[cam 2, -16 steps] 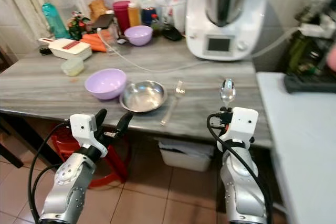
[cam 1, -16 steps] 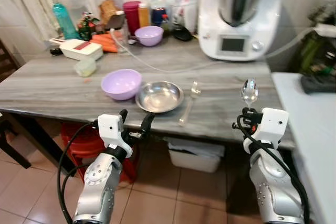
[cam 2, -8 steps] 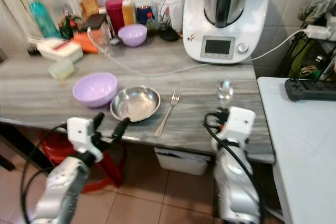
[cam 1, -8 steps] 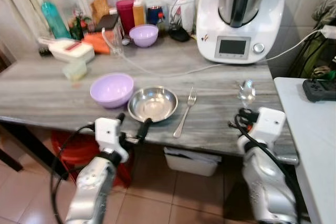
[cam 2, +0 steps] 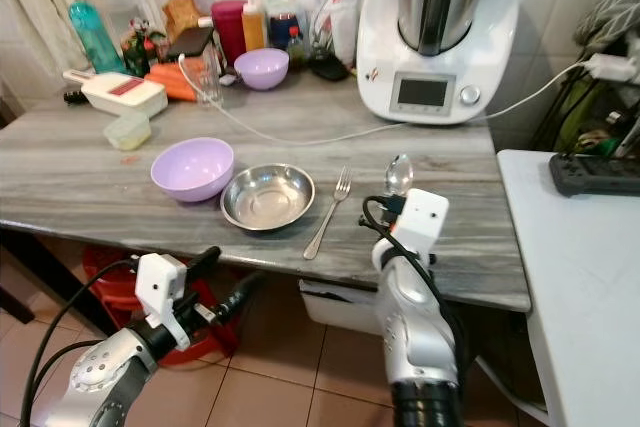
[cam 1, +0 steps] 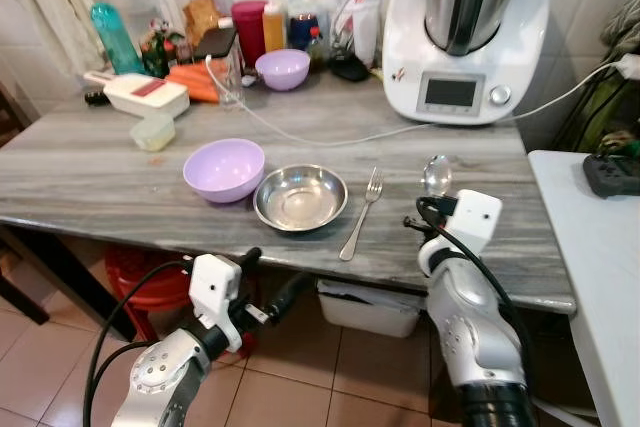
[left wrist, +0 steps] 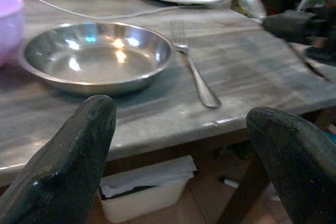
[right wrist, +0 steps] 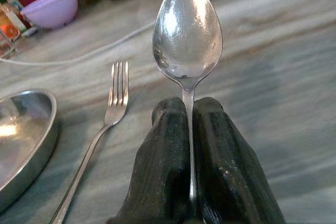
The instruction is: Setting the table
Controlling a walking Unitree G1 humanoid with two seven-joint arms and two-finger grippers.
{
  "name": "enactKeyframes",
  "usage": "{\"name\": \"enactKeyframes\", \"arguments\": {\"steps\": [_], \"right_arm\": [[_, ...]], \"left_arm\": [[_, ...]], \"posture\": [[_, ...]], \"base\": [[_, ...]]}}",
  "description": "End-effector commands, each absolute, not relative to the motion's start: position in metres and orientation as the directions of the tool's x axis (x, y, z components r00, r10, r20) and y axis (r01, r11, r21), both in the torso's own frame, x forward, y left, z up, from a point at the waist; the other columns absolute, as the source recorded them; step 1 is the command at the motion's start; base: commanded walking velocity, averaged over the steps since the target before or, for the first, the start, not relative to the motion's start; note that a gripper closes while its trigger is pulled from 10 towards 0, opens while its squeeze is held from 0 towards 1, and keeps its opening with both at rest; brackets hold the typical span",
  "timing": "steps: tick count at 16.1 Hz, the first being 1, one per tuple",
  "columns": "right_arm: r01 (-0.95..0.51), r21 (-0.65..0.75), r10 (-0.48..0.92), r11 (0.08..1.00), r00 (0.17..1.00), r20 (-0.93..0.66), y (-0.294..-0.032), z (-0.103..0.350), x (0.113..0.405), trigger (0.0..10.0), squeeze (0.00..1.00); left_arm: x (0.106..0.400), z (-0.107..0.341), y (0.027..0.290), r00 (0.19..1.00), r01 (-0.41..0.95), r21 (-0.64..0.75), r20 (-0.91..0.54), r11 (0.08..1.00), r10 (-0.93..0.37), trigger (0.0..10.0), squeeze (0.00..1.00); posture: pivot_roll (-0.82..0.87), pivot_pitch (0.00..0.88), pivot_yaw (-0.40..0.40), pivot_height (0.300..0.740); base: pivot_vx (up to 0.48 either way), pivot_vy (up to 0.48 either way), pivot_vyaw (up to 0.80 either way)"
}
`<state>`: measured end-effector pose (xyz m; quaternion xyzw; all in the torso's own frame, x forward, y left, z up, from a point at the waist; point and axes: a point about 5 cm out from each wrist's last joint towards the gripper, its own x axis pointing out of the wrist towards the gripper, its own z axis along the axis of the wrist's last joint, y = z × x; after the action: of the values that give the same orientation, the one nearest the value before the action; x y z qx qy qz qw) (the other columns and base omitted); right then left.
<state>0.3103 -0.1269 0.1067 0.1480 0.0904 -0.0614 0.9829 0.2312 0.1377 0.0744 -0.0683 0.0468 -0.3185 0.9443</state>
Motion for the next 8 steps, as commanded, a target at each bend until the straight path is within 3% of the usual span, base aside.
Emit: {"name": "enactKeyframes", "arguments": {"steps": [1,8], "right_arm": [[0.142,0.334,-0.068,0.932,0.972,-0.224,-0.112,0.105,0.31,10.0,0.0],[0.128,0.349,-0.007,0.929,0.945,-0.327,-0.089,0.097,0.328,10.0,0.0]], "left_arm": [[0.23,0.077,0.139,0.786,0.605,-0.149,-0.048,0.782,-0.617,10.0,0.0],[0.228,0.084,0.132,0.74,0.66,-0.15,-0.037,0.736,-0.672,10.0,0.0]], "posture": [[-0.05,0.036,0.07,0.74],[-0.04,0.035,0.073,0.74]], "base": [[0.0,0.0,0.0],[0.0,0.0,0.0]]}}
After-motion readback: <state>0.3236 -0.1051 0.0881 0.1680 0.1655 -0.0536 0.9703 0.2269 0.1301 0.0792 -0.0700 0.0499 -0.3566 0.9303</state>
